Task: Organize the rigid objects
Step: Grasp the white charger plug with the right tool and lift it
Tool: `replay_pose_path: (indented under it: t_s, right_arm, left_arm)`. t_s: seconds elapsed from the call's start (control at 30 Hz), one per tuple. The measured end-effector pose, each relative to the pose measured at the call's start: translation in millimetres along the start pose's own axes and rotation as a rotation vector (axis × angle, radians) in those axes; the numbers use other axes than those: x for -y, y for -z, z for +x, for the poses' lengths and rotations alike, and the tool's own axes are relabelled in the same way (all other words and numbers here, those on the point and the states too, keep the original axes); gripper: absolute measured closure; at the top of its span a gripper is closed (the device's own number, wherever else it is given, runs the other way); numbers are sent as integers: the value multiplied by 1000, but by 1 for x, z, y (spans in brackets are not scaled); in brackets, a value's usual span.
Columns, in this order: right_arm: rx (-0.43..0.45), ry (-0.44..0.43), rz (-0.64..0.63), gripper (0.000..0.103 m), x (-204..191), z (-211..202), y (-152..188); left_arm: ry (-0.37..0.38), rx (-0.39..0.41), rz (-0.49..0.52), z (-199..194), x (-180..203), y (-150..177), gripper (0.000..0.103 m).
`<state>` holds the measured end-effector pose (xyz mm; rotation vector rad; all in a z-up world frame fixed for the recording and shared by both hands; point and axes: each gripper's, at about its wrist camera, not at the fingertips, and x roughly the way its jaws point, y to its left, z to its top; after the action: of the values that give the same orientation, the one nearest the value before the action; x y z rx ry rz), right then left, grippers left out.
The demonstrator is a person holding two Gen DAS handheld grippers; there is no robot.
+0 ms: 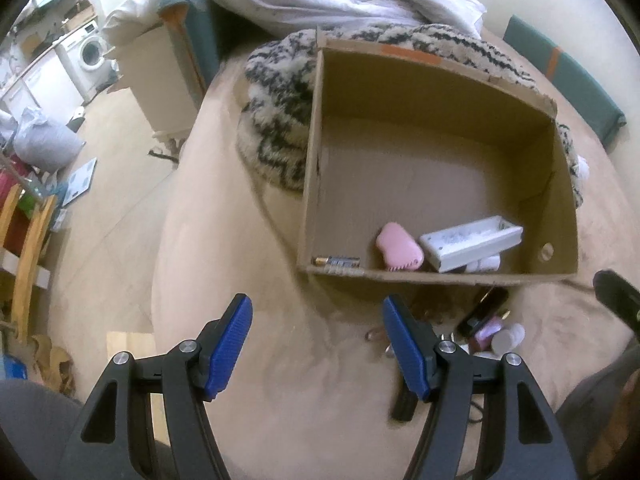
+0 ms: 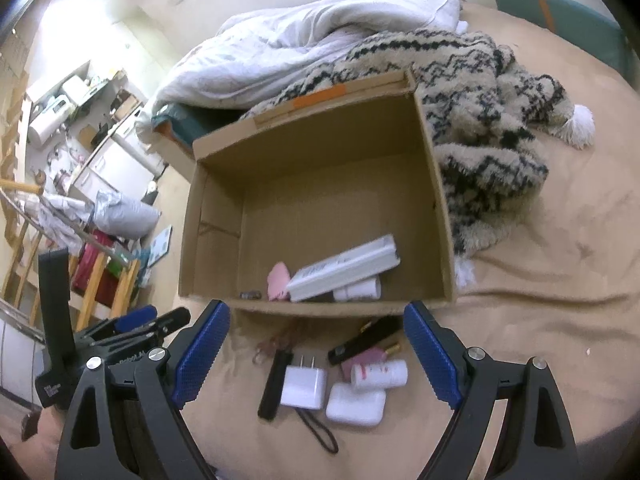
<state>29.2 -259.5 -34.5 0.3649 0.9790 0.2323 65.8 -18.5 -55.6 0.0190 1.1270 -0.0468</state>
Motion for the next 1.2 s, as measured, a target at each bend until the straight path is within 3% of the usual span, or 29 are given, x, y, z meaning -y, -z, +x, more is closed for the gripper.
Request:
replay_pose_path:
  t_s: [0.13, 0.23, 0.4, 0.6, 0.97, 1.0, 1.07, 1.2]
  right_arm:
    - [-23, 7, -1, 9, -2, 6, 4]
    - [-53, -11, 35, 9, 4, 13, 5]
    - [-203, -85, 110, 9, 12, 46, 13]
    - [-375, -155, 100, 40, -2, 84, 30]
    - [-528, -7, 10, 43, -23, 137, 55]
    - [-520, 7, -12, 44, -26, 138, 57]
    - [-506, 26, -38, 56, -29, 137, 57]
    - [-495, 13, -53, 57, -33, 129, 57]
  left_arm:
    - [-1, -16, -31, 4, -4, -1, 38]
    - [-43, -3, -58, 6, -9, -3, 38]
    - [-51, -16, -84, 9, -15, -5, 38]
    - [-49, -55, -128, 16, -21, -8, 38]
    - [-11, -93, -152, 19, -24, -6, 38]
    - [-11, -94, -151, 19, -23, -6, 38]
    - [-12, -93, -148, 20, -23, -6, 38]
    - [-24, -98, -141, 22, -22, -5, 38]
